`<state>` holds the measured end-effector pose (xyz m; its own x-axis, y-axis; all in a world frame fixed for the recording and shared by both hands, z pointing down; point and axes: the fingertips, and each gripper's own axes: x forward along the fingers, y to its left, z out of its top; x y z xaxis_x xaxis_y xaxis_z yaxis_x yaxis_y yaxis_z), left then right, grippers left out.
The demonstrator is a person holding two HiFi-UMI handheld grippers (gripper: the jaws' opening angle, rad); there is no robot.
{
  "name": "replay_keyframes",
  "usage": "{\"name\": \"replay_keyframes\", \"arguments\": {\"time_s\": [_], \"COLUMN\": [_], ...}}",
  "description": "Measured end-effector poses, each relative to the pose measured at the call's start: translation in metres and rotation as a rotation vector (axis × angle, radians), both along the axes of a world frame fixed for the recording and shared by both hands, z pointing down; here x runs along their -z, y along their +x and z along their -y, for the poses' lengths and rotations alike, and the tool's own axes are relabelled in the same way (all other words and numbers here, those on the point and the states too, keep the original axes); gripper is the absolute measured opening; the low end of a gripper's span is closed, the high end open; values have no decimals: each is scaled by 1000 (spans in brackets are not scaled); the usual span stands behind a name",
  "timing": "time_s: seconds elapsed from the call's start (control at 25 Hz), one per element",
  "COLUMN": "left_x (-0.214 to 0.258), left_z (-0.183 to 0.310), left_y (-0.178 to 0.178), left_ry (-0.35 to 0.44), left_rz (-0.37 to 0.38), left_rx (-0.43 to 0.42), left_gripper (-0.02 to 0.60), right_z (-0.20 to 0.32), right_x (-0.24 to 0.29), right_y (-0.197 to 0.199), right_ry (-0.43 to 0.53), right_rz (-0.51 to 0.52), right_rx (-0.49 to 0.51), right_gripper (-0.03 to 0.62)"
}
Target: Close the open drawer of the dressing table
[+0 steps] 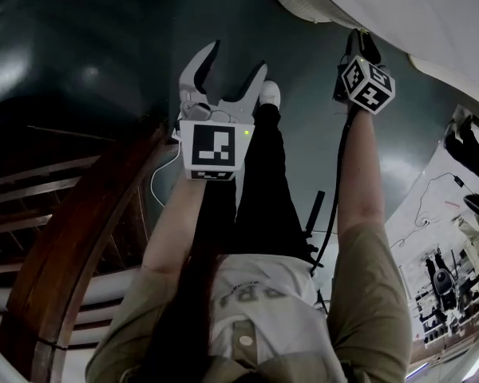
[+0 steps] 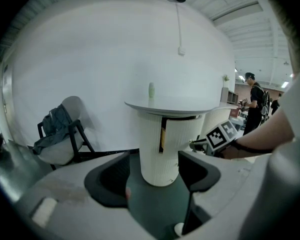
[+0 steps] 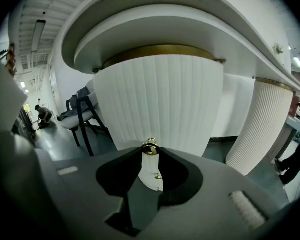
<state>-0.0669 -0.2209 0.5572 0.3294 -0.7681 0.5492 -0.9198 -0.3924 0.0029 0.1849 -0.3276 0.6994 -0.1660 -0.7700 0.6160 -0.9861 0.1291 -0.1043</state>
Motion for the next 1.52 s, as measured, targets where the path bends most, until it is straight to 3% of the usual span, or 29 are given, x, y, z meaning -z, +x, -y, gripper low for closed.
{"name": "replay_keyframes", "arguments": {"time_s": [1.08, 1.52], "left_x": [-2, 12], "left_z": [8, 2], "left_y": [-6, 3], "left_ry": [-14, 25], "left_rz": [-1, 1], "left_rx": [30, -19], "left_gripper": [319, 319], "right_z": [27, 18], "right_x": [7, 17], "right_y": [1, -6], "right_ry": [51, 69], "right_rz": [-29, -24], "right_rx": [2, -5], "right_gripper": [109, 147]}}
